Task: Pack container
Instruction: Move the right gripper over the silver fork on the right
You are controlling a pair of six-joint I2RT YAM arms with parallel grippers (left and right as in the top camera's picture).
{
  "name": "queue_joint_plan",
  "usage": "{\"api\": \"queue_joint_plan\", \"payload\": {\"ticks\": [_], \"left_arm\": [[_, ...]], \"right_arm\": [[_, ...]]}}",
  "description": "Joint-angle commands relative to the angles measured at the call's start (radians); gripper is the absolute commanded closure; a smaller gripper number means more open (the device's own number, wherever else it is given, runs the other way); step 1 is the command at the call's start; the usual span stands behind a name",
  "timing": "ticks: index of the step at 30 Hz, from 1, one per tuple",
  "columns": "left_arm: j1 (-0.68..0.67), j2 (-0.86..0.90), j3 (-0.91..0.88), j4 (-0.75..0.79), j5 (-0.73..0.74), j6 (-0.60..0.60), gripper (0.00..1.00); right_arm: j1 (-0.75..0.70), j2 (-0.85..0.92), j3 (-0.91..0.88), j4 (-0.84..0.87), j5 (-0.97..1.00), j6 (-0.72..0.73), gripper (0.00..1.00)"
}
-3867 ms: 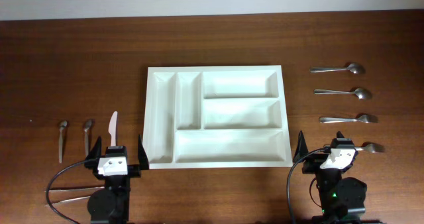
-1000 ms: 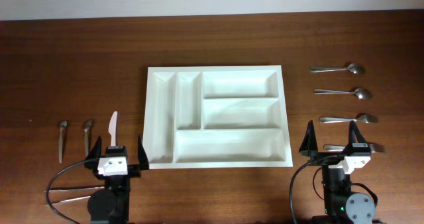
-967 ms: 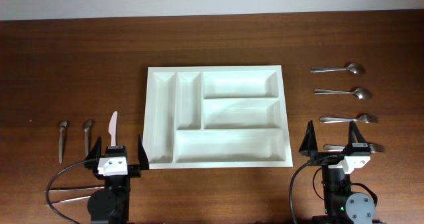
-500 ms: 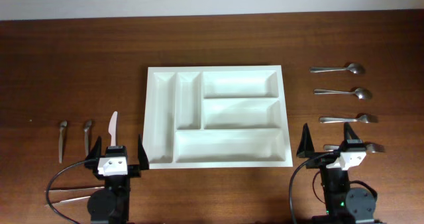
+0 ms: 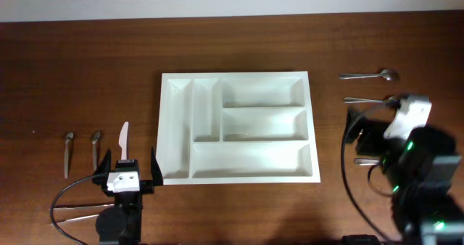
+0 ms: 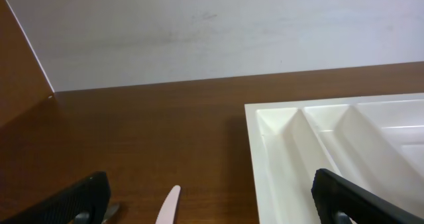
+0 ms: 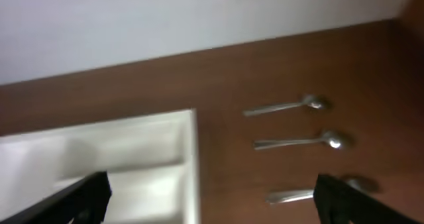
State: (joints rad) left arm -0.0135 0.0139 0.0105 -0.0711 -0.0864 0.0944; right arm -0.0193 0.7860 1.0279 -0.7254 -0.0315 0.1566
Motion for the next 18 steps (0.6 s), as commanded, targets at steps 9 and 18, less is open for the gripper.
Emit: {"api": "queue_joint_plan", "payload": {"ticks": [9,18], "left_arm": [[0.005,-0.008,-0.002,-0.004,0.003,0.016,0.01],[0.005,-0.008,-0.002,-0.004,0.003,0.016,0.01]], "right_arm": [[-0.079,0.294,0.217,-0.260,0.298,0.499,0.01],[-0.391,0.446,0.221,-0.476,0.223,0.864,0.01]]}}
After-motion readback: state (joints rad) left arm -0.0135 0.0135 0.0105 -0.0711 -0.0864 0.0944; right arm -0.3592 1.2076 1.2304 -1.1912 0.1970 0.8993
